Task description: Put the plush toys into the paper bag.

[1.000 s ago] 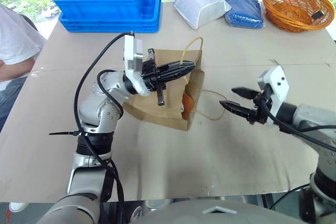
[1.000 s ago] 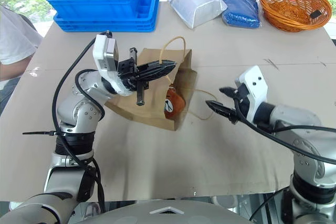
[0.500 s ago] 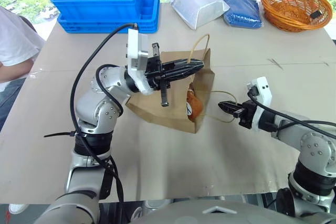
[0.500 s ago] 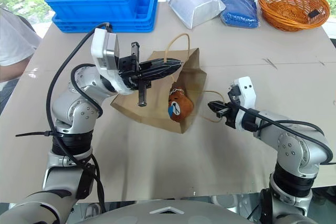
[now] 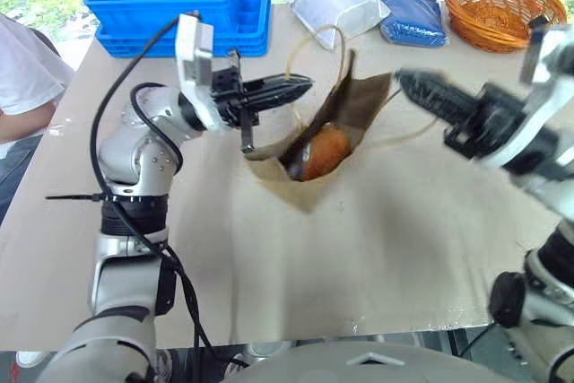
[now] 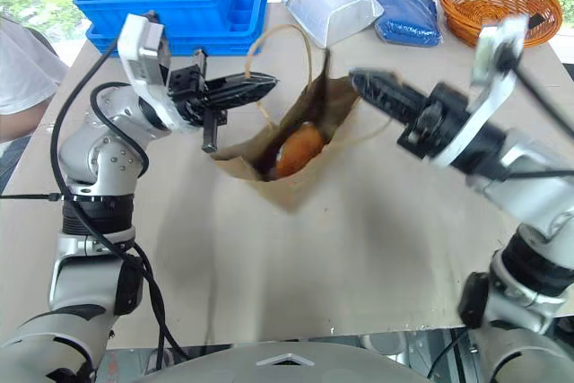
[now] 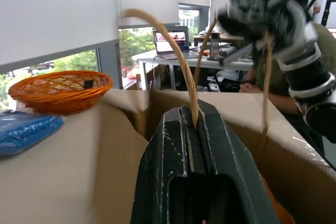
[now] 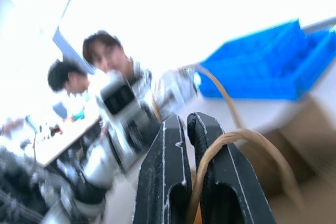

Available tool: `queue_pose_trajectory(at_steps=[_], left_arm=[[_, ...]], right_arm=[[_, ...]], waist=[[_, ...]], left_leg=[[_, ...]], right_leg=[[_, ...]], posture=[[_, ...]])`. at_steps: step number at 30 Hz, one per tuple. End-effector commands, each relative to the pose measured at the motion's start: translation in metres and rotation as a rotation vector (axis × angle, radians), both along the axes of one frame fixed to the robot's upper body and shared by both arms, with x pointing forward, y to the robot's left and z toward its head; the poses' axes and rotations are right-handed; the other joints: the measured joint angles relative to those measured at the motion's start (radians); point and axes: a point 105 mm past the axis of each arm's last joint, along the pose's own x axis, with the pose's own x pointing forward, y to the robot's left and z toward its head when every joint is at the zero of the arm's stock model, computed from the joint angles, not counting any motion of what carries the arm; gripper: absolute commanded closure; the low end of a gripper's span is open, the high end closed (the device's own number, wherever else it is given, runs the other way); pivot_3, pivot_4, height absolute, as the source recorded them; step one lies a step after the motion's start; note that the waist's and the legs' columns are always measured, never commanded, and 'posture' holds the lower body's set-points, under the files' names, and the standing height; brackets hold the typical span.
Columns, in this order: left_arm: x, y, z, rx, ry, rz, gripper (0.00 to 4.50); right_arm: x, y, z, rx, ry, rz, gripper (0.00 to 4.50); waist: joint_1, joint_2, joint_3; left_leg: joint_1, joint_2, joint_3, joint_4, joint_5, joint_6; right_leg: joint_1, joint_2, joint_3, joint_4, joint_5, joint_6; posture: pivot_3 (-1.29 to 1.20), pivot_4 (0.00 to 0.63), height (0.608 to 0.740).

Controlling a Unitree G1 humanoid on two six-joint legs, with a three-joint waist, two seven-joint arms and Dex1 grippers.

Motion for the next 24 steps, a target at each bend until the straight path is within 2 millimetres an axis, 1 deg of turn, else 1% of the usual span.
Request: queue_pose_trajectory(at_steps=[1, 3, 5, 7, 10, 11, 14, 16, 19, 21, 22, 24], left_arm=[[0.004, 0.004, 0.007, 0.005, -0.055, 0.000, 4.50], [0.009, 0.002, 0.008, 0.020, -0.071, -0.006, 4.50], [0.016, -0.003, 0.010, 0.041, -0.094, -0.024, 4.50], [0.023, -0.008, 0.011, 0.067, -0.119, -0.034, 4.50], [0.033, -0.013, 0.012, 0.097, -0.139, -0.030, 4.50], [0.040, -0.013, 0.013, 0.111, -0.142, -0.015, 4.50], [0.059, -0.012, 0.027, 0.125, -0.139, 0.022, 4.50], [0.063, -0.010, 0.036, 0.133, -0.149, 0.018, 4.50], [0.064, -0.006, 0.046, 0.136, -0.154, 0.007, 4.50], [0.064, -0.004, 0.045, 0.152, -0.150, -0.008, 4.50], [0.064, -0.005, 0.042, 0.163, -0.145, -0.012, 4.50], [0.065, -0.009, 0.027, 0.206, -0.138, -0.020, 4.50]], right_arm=[[-0.007, 0.011, 0.026, 0.085, -0.026, 0.008, 4.41], [-0.007, 0.018, 0.032, 0.083, -0.032, 0.012, 4.41], [-0.007, 0.025, 0.031, 0.050, -0.032, 0.029, 4.41], [-0.003, 0.027, 0.027, 0.027, -0.004, 0.025, 4.41], [-0.001, 0.029, 0.027, 0.031, 0.004, 0.026, 4.41], [-0.002, 0.031, 0.029, 0.041, 0.000, 0.035, 4.41], [-0.008, 0.037, 0.031, 0.047, -0.021, 0.078, 4.41], [-0.010, 0.037, 0.031, 0.047, -0.028, 0.088, 4.41], [-0.011, 0.038, 0.031, 0.059, -0.029, 0.095, 4.41], [-0.012, 0.039, 0.029, 0.057, -0.020, 0.095, 4.41], [-0.009, 0.038, 0.024, 0.052, 0.002, 0.082, 4.41], [-0.005, 0.037, 0.011, 0.014, 0.045, 0.067, 4.41]], waist=[[-0.002, 0.000, 0.000], [0.000, 0.000, 0.000], [0.004, 0.000, 0.000], [0.011, 0.000, 0.000], [0.010, -0.001, 0.000], [0.009, -0.001, 0.000], [0.008, -0.001, 0.000], [0.006, -0.001, 0.000], [0.005, -0.001, 0.000], [0.004, -0.001, 0.000], [0.004, -0.001, 0.000], [0.007, -0.001, 0.000]], left_leg=[[-0.001, 0.000, 0.000, 0.000, 0.000, 0.000], [-0.002, 0.001, 0.000, 0.000, 0.000, 0.000], [-0.003, 0.002, 0.000, 0.001, 0.000, 0.000], [-0.004, 0.001, -0.001, 0.001, 0.000, 0.000], [-0.006, 0.001, -0.001, 0.002, 0.000, 0.001], [-0.006, 0.001, 0.000, 0.002, -0.001, 0.002], [-0.012, 0.001, -0.001, 0.003, -0.001, 0.002], [-0.016, 0.001, -0.001, 0.005, 0.000, 0.001], [-0.016, 0.001, -0.002, 0.005, -0.001, 0.001], [-0.016, 0.002, -0.002, 0.004, -0.001, 0.002], [-0.016, 0.002, -0.002, 0.004, -0.001, 0.002], [-0.016, 0.002, -0.002, 0.004, -0.001, 0.002]], right_leg=[[0.000, 0.000, 0.000, 0.000, 0.000, 0.000], [-0.001, 0.000, 0.000, 0.000, 0.000, 0.000], [-0.002, 0.000, 0.000, 0.000, 0.000, 0.000], [-0.002, -0.001, -0.001, -0.001, 0.000, 0.000], [-0.002, -0.001, -0.001, -0.003, 0.000, 0.000], [-0.002, -0.001, -0.001, -0.003, 0.000, 0.000], [-0.007, -0.001, -0.002, -0.003, 0.001, 0.000], [-0.010, -0.001, -0.005, -0.002, 0.001, 0.001], [-0.010, -0.001, -0.005, -0.003, 0.001, 0.001], [-0.010, -0.001, -0.004, -0.003, 0.001, 0.001], [-0.010, -0.001, -0.004, -0.003, 0.001, 0.001], [-0.010, -0.001, -0.005, -0.003, 0.001, 0.001]], posture=[[0.00, 0.150, 0.740], [0.00, 0.150, 0.740], [0.00, 0.150, 0.740], [0.00, 0.150, 0.740], [0.00, 0.150, 0.740], [0.00, 0.150, 0.740], [0.00, 0.150, 0.740], [0.00, 0.150, 0.740], [0.00, 0.150, 0.740], [0.00, 0.150, 0.740], [0.00, 0.150, 0.740], [0.00, 0.150, 0.740]])
